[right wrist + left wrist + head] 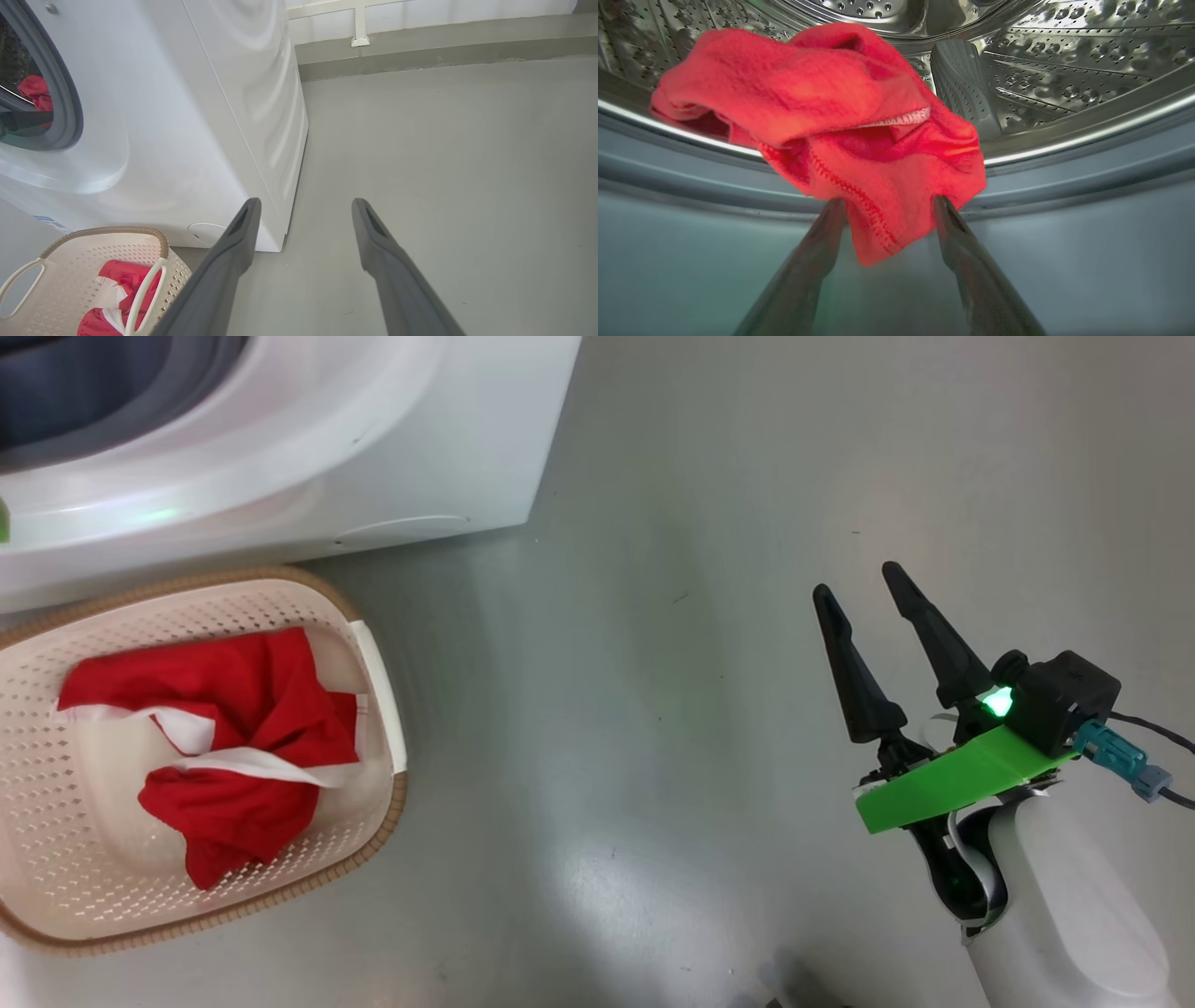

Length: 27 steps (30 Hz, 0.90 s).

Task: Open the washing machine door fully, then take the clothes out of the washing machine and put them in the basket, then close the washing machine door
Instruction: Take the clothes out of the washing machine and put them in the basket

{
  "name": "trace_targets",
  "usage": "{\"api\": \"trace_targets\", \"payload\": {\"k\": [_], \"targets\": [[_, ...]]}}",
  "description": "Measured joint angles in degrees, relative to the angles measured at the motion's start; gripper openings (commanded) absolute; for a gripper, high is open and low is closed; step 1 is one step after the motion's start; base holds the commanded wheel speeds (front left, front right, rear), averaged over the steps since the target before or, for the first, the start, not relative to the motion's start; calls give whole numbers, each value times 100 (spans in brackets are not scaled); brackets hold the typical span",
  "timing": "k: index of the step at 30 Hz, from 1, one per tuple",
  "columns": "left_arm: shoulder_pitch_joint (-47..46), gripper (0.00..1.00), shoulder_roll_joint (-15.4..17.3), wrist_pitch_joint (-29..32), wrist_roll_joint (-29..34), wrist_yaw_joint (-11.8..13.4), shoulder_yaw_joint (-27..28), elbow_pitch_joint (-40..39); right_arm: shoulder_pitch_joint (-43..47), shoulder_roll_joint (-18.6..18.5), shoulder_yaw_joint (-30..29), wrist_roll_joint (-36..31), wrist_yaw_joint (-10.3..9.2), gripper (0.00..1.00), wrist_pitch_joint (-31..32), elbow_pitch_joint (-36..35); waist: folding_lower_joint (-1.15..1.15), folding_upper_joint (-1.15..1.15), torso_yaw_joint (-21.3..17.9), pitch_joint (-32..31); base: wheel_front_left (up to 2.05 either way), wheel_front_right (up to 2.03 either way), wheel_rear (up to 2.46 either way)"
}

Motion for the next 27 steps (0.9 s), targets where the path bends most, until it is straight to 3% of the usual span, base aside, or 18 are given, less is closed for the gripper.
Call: {"api": "trace_targets", "payload": {"k": [1,2,3,5,6,16,22,27], "targets": [[-24,100,4,0,5,4,-19,18,0,4,1,0,0,100,0,0,0,0,-10,10,0,0,0],[-44,94,10,0,5,4,-29,27,0,10,3,0,0,100,0,0,0,0,-20,18,0,0,0],[-66,72,15,-1,7,4,-48,40,0,13,4,0,0,100,0,0,0,0,-30,26,0,0,0],[-77,17,31,-2,22,18,-92,59,0,16,4,0,0,100,0,0,0,0,-41,33,0,0,0],[-77,0,34,-4,23,55,-115,76,0,19,4,0,0,100,0,0,0,0,-43,33,0,0,0],[-81,0,63,-225,13,69,-180,147,-1,20,-11,0,0,100,0,1,0,0,-6,-17,0,0,0],[79,0,-288,-866,-338,-52,-23,132,15,-22,-60,-1,0,100,0,12,0,0,113,-221,0,0,0],[584,0,-464,-1027,-522,-140,104,-187,49,-81,-70,-3,0,100,0,27,0,0,242,-435,0,0,0]]}}
